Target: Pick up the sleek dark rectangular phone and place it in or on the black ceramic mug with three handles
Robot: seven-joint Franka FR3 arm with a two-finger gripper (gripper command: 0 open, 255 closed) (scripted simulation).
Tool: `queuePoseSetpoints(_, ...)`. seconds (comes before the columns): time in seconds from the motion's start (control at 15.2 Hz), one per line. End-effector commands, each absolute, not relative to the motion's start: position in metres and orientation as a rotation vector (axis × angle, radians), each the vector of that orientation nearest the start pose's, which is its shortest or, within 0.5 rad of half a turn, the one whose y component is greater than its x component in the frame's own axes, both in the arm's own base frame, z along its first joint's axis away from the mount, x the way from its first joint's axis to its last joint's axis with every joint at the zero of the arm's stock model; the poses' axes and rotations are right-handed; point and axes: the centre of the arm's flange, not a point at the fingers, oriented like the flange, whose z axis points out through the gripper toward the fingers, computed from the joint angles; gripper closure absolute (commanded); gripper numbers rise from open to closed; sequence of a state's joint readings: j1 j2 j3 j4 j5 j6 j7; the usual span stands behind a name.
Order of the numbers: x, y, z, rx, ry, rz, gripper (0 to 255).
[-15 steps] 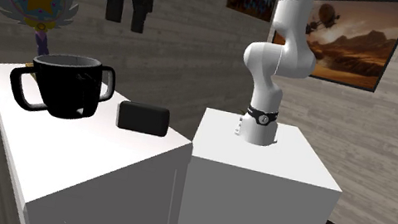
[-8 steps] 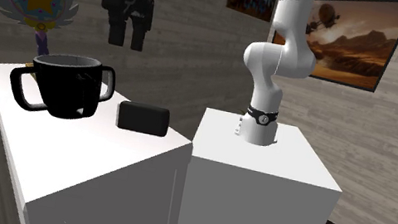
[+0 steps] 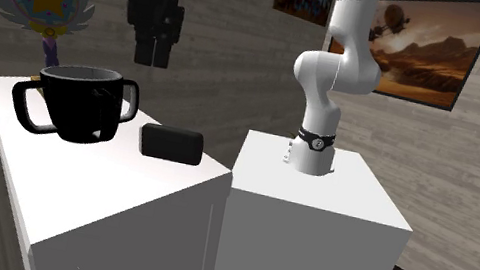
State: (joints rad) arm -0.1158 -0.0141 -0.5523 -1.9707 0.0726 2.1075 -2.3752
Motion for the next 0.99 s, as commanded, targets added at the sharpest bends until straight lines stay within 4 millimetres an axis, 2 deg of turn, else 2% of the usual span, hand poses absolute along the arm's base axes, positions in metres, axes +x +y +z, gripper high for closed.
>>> queuePoseSetpoints(0.0, 0.448, -0.35, 0.488, 2.005, 2.224, 0.119, 255)
queuePoseSetpoints(0.53, 0.448, -0.35, 0.488, 2.005, 2.224, 0.119, 255)
queuePoseSetpoints(0.59, 0.448, -0.35, 0.488, 2.005, 2.224, 0.119, 0)
queuePoseSetpoints(0.92, 0.457, -0.338, 0.427, 2.104, 2.262, 0.056, 0)
